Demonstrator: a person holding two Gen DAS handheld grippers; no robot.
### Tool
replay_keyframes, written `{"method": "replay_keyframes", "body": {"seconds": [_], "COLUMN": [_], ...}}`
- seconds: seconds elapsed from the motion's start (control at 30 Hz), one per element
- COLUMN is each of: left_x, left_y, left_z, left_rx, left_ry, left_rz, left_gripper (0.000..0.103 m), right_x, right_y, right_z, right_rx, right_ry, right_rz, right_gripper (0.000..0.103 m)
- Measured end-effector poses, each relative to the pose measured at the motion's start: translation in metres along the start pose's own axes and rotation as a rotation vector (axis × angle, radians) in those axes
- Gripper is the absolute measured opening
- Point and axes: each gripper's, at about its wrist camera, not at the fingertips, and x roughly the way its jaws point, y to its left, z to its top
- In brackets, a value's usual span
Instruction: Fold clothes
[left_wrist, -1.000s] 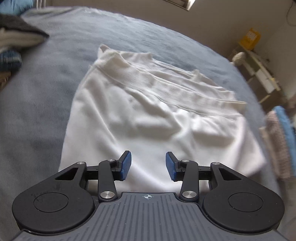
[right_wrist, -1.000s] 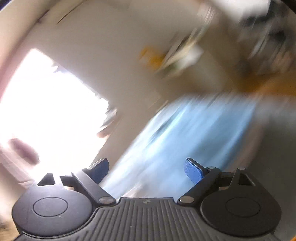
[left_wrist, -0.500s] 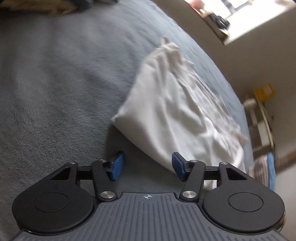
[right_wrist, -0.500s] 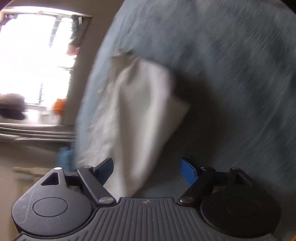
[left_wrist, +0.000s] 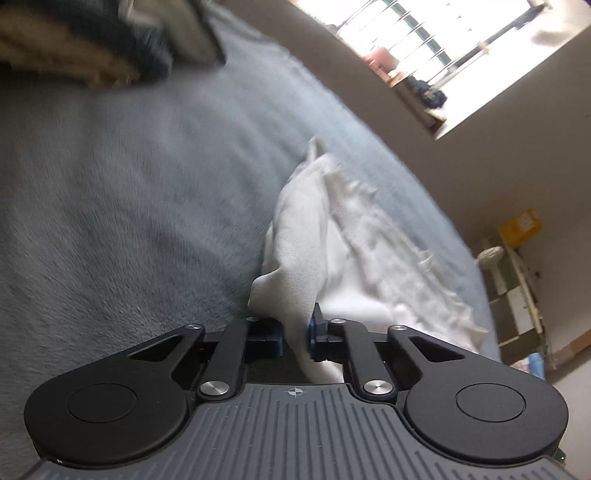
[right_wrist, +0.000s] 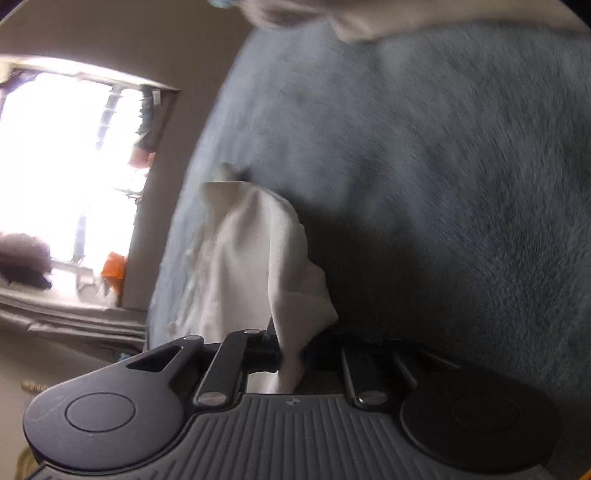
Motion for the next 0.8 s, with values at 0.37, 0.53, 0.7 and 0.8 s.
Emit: {"method": "replay_keyframes", "body": {"seconds": [0.37,0.53,0.7,0.8], "left_x": [-0.098,-0.114,-0.113,-0.113], "left_y": [0.013,0.041,0.039,0.036], "left_z": [-0.017,-0.044,-0.037,-0.032], "left_rx": [0.122,0.135,0.196,0.234], "left_ry": [0.106,0.323,0.312,0.296], "left_rz": [-0.04,-0.03,-0.006,0.009], "left_gripper": [0.008,0.01,0.017,0.02], "right_x": [-0.095,-0.115,-0.113,-0.136], "right_y": [0.007,-0.019,-0.034,-0.036], "right_z": [-0.042,-0.061,-0.054,-0.046], "right_rx": [-0.146,-0.152,-0.21,-0.29], "right_ry": [0.226,0.404,0.516,0.542], "right_rz": [0.032,-0.071,-0.204,-0.283], "right_gripper": [0.01,0.01,0.028,0.043]}}
